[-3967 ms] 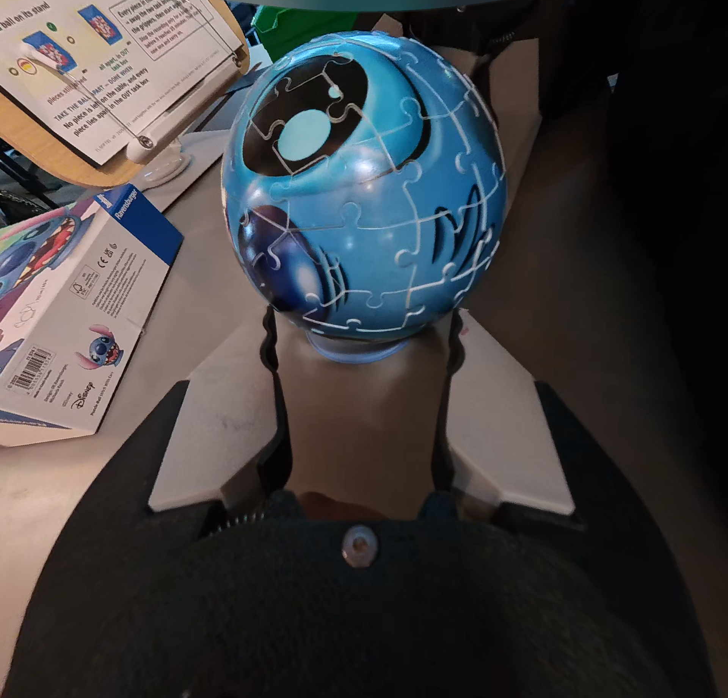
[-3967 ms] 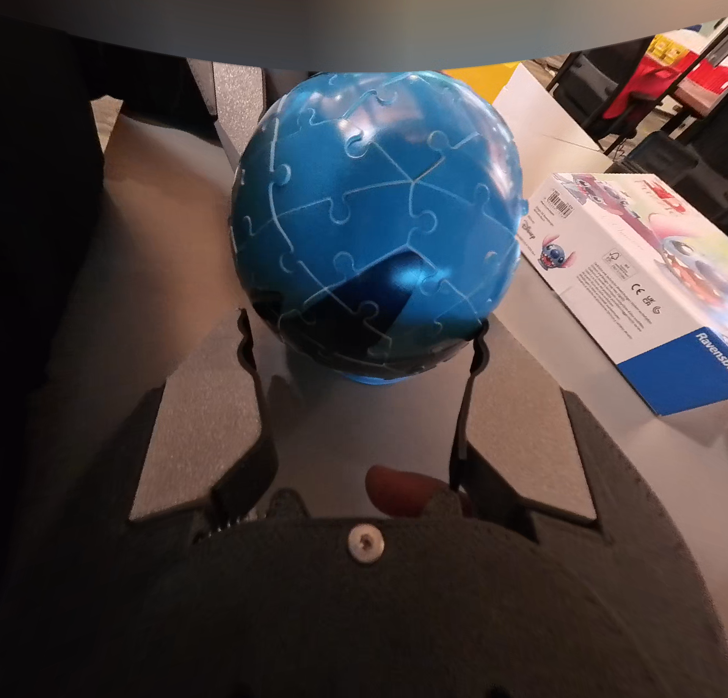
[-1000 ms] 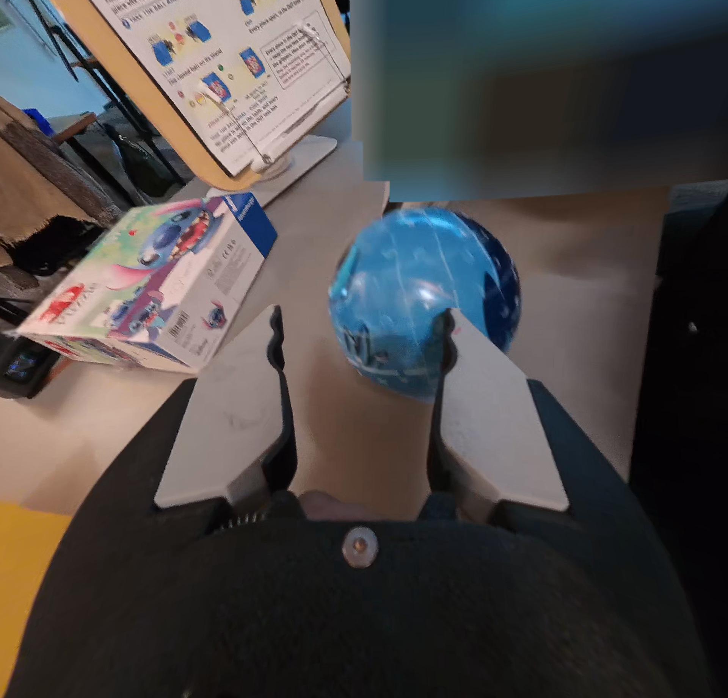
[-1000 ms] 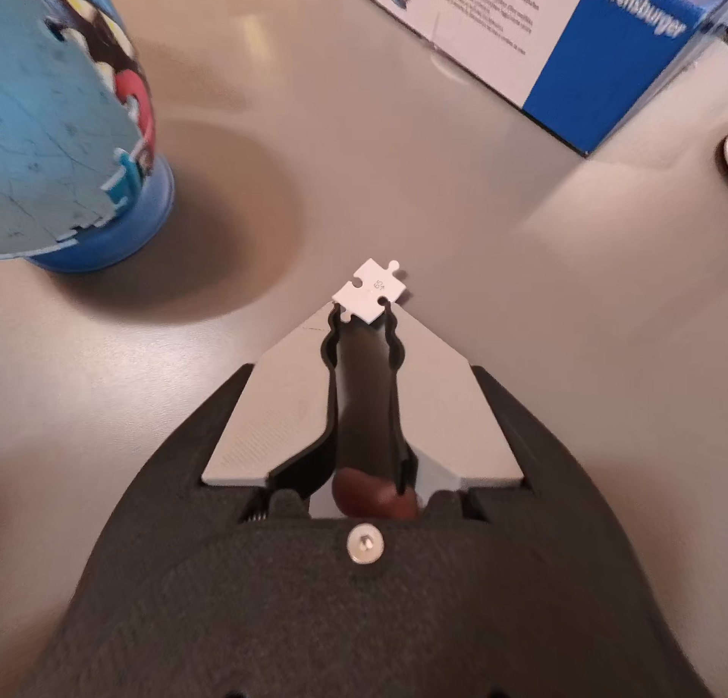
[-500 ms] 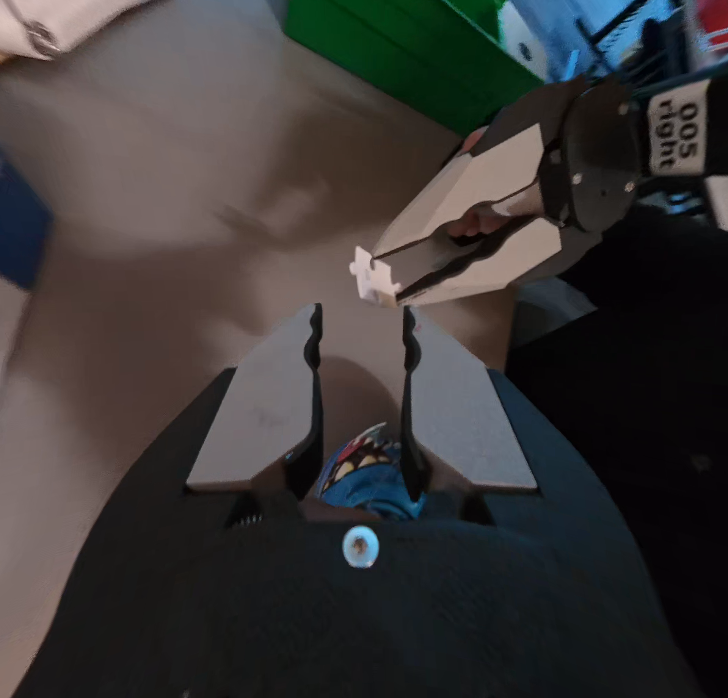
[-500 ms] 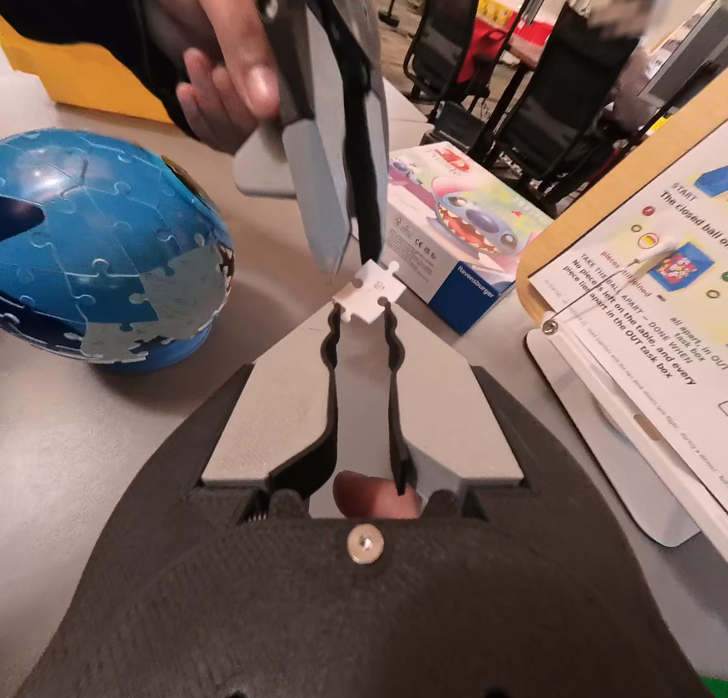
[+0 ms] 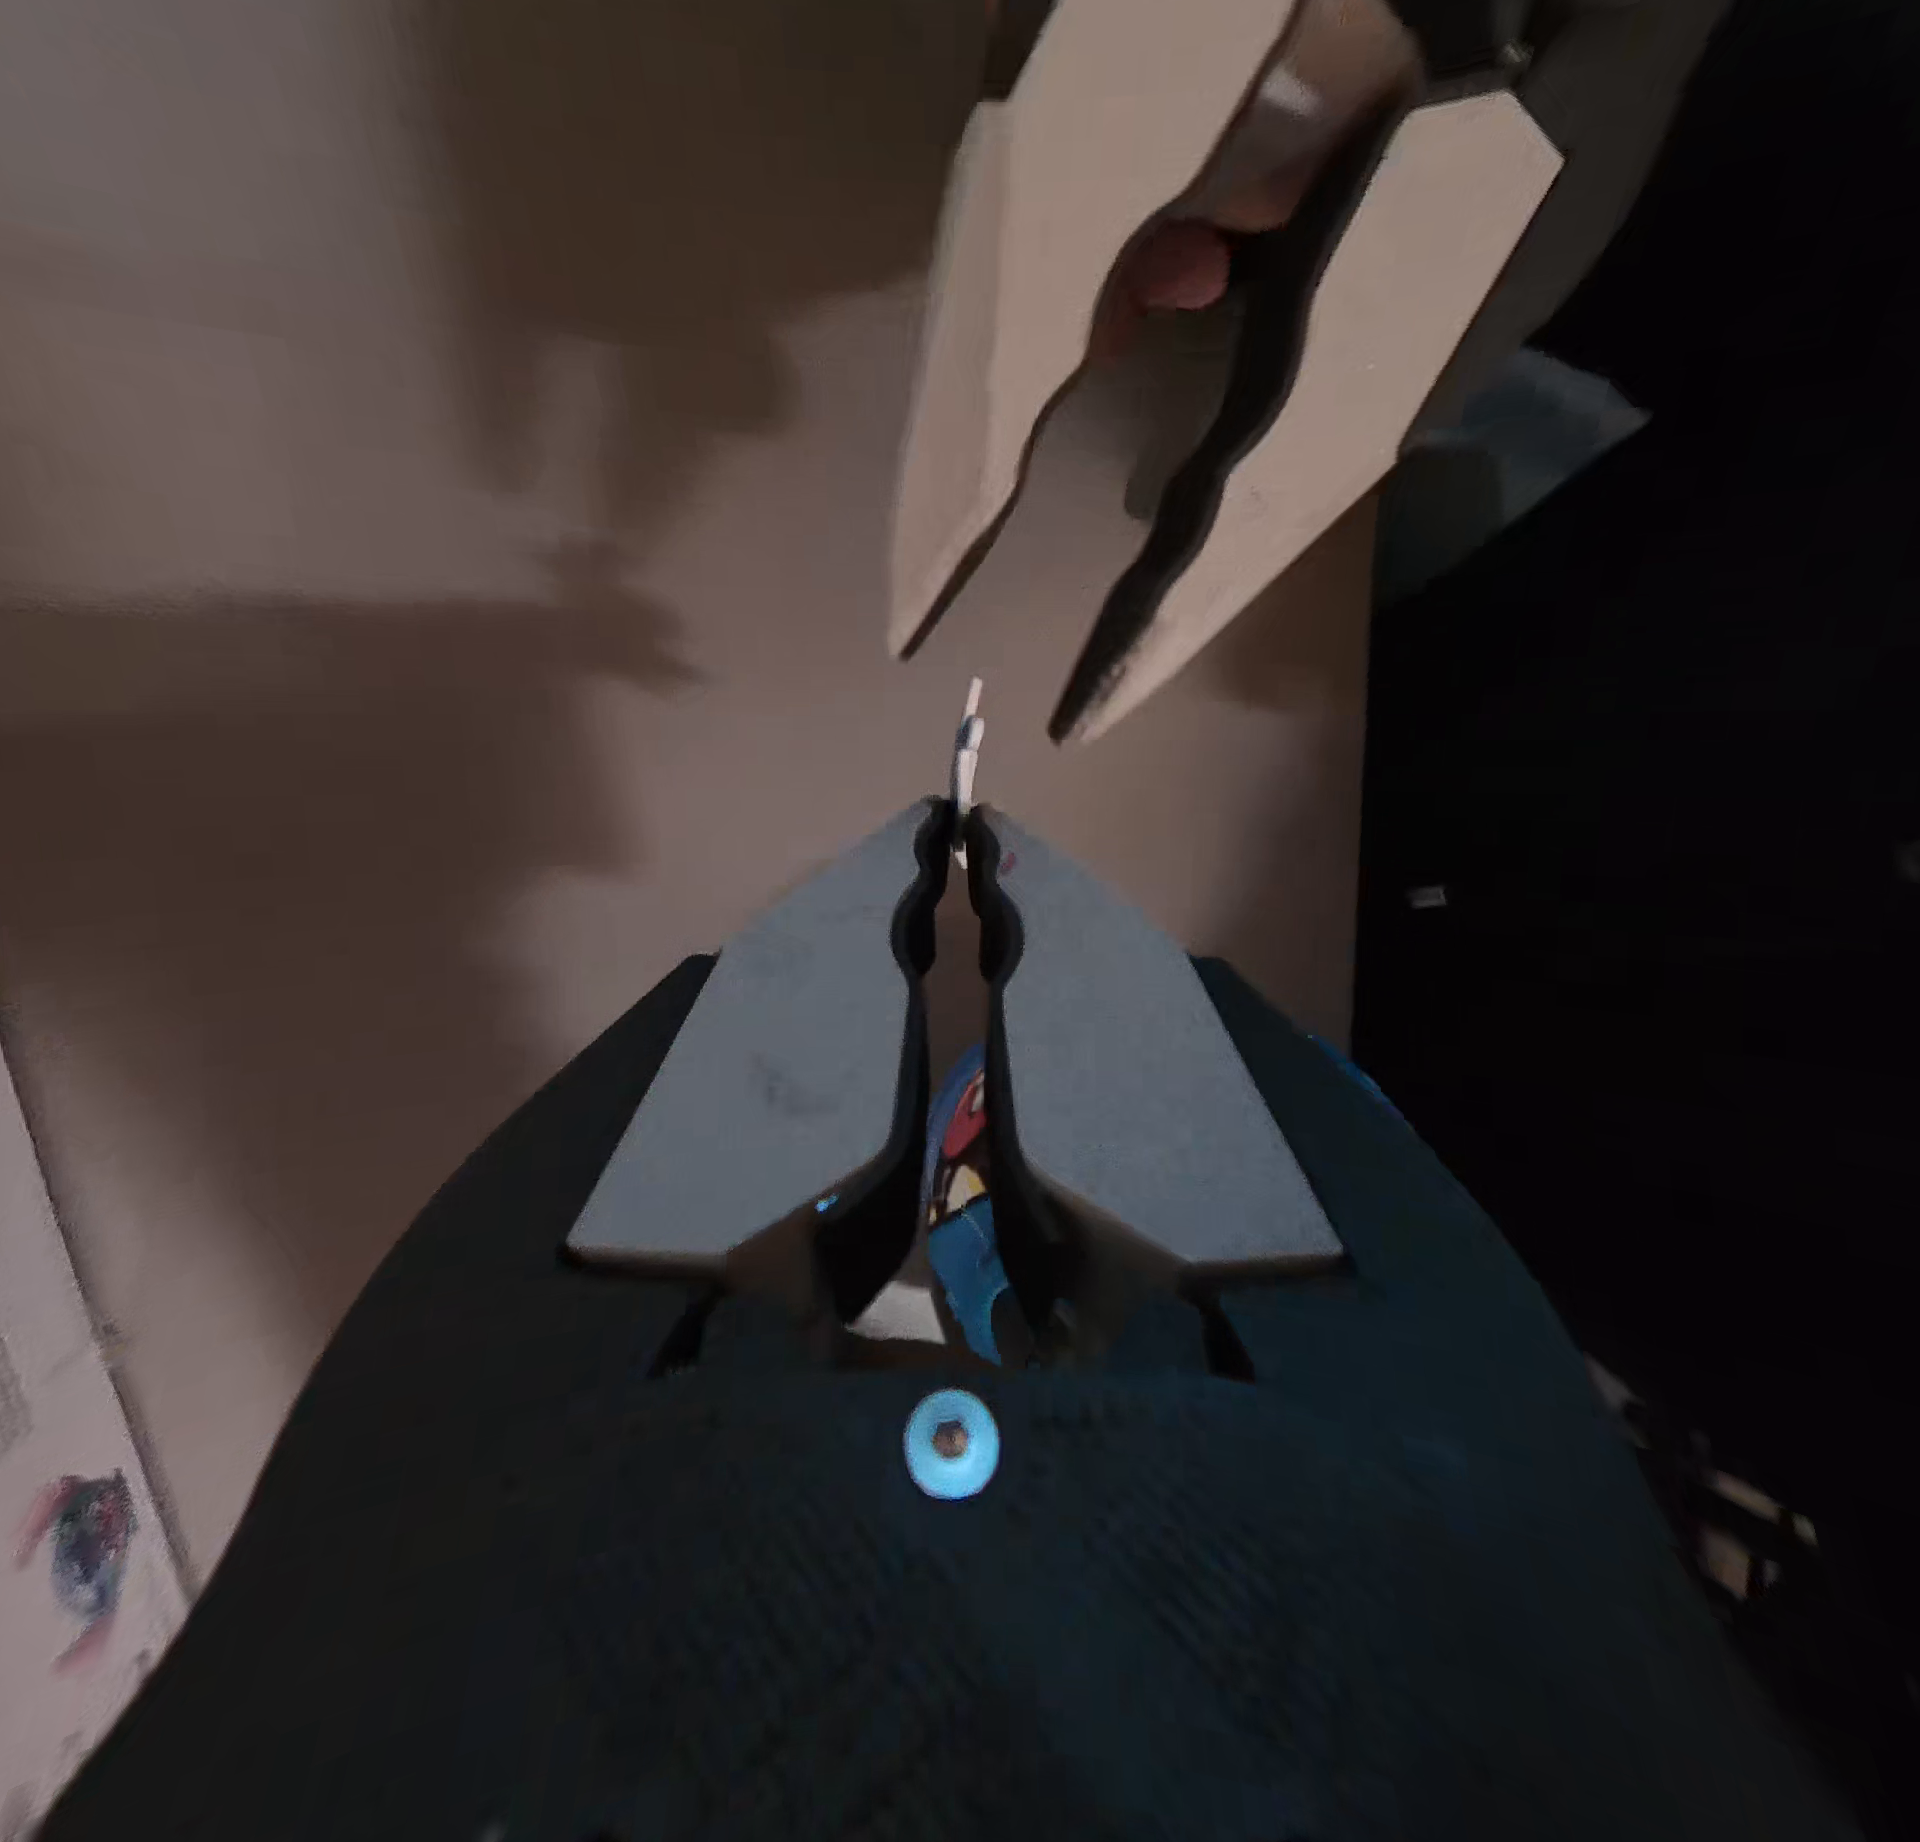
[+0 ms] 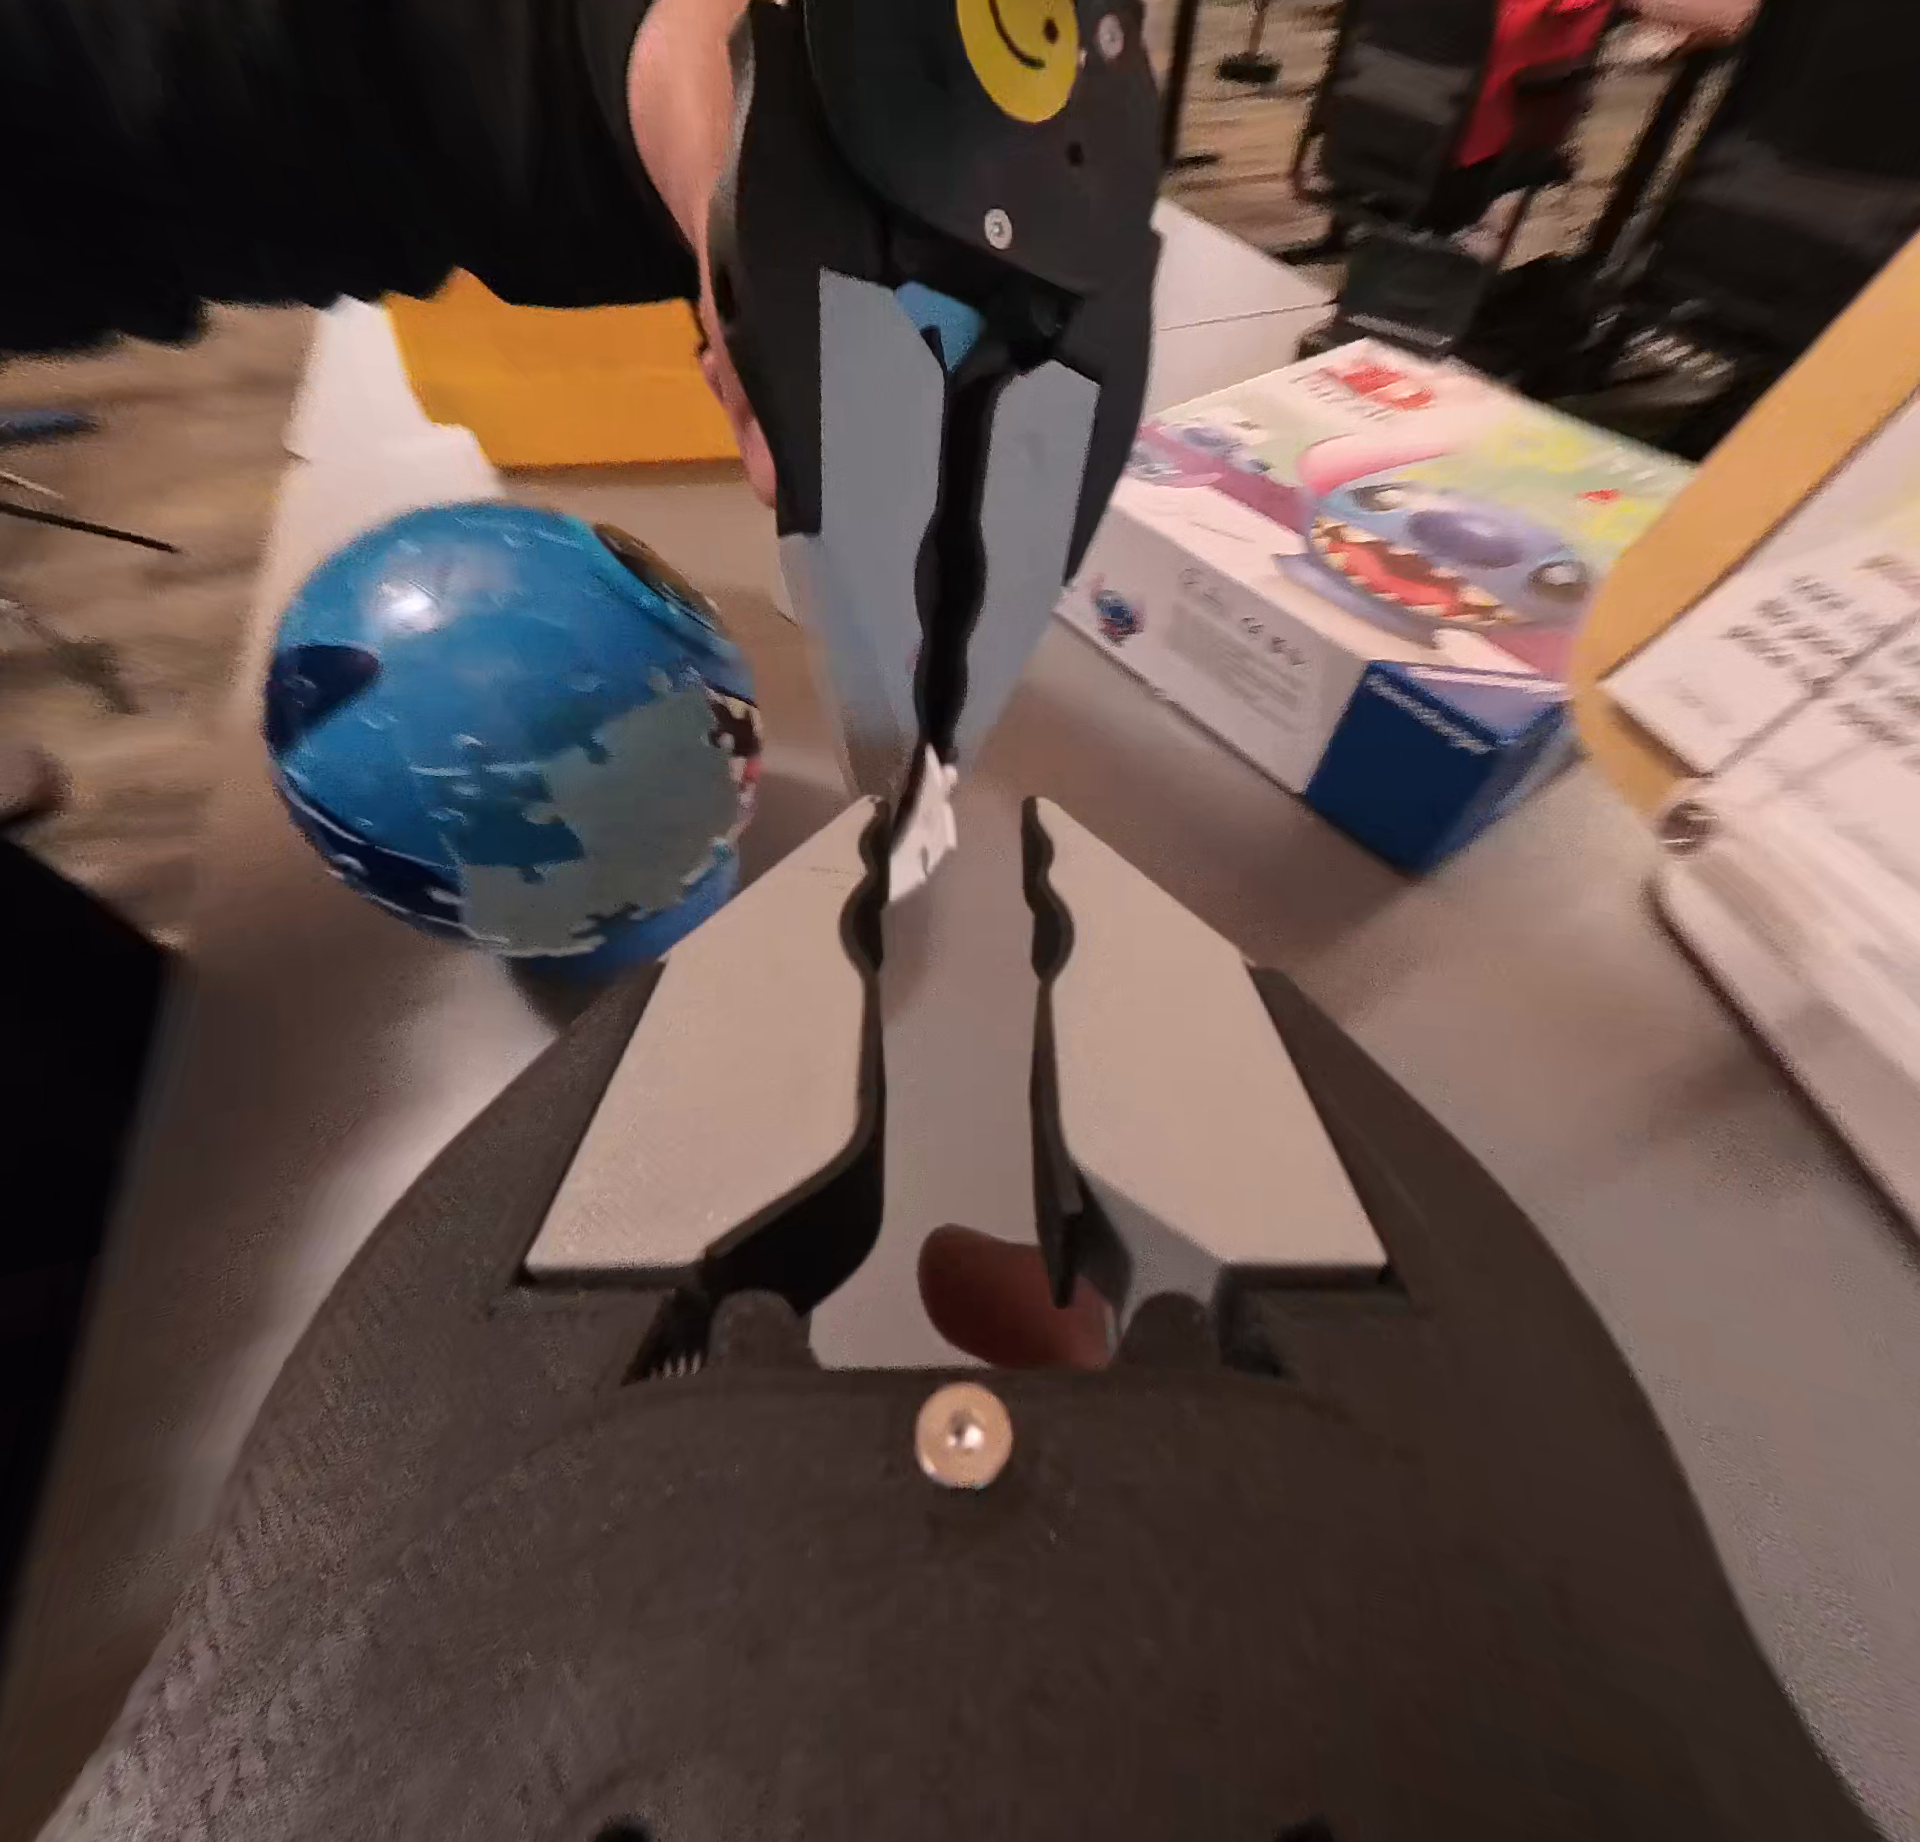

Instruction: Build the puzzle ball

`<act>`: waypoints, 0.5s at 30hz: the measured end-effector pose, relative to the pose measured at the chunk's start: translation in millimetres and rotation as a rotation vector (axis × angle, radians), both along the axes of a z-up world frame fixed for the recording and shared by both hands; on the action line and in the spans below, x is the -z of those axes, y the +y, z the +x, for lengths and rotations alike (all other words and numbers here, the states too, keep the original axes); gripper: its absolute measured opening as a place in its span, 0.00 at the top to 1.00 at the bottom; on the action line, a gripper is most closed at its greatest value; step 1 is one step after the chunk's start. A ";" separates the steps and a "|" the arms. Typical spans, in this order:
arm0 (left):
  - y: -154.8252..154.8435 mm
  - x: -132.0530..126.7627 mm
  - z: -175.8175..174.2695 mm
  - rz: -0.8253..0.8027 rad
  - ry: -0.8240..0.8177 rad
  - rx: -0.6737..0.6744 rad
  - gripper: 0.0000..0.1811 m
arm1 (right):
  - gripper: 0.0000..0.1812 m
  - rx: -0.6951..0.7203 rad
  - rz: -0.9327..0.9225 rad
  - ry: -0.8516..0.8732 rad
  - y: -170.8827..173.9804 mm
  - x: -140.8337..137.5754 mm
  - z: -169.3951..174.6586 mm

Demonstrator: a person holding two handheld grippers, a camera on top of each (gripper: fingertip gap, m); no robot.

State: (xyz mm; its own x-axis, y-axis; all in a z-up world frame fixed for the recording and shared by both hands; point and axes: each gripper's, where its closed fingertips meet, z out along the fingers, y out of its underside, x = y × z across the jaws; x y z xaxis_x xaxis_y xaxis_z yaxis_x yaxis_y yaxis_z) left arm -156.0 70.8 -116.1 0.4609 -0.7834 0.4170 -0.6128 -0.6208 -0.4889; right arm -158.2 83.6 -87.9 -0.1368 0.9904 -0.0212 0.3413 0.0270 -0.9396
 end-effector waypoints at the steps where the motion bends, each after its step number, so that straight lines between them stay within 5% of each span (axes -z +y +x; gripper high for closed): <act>1: -1.4 0.6 1.7 -0.002 0.015 0.031 1.00 | 0.86 -0.026 -0.037 -0.017 -4.1 1.7 -2.6; 5: -1.5 8.1 -3.0 0.054 0.113 0.127 1.00 | 1.00 -0.042 -0.069 -0.075 -8.4 16.7 -9.4; 8: -3.8 7.6 -7.3 0.089 0.131 0.161 1.00 | 1.00 -0.030 -0.150 -0.046 -11.1 16.1 -12.9; 15: 2.7 -1.4 -14.2 0.180 0.012 0.020 1.00 | 1.00 0.115 -0.306 0.072 -5.8 12.0 -14.4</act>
State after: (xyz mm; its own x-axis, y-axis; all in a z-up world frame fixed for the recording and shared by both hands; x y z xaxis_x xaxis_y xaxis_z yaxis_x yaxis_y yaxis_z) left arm -170.2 73.4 -114.7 0.4482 -0.8542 0.2637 -0.6308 -0.5112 -0.5838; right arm -172.6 77.9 -99.9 -0.0363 0.9485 -0.3146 0.2582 -0.2952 -0.9199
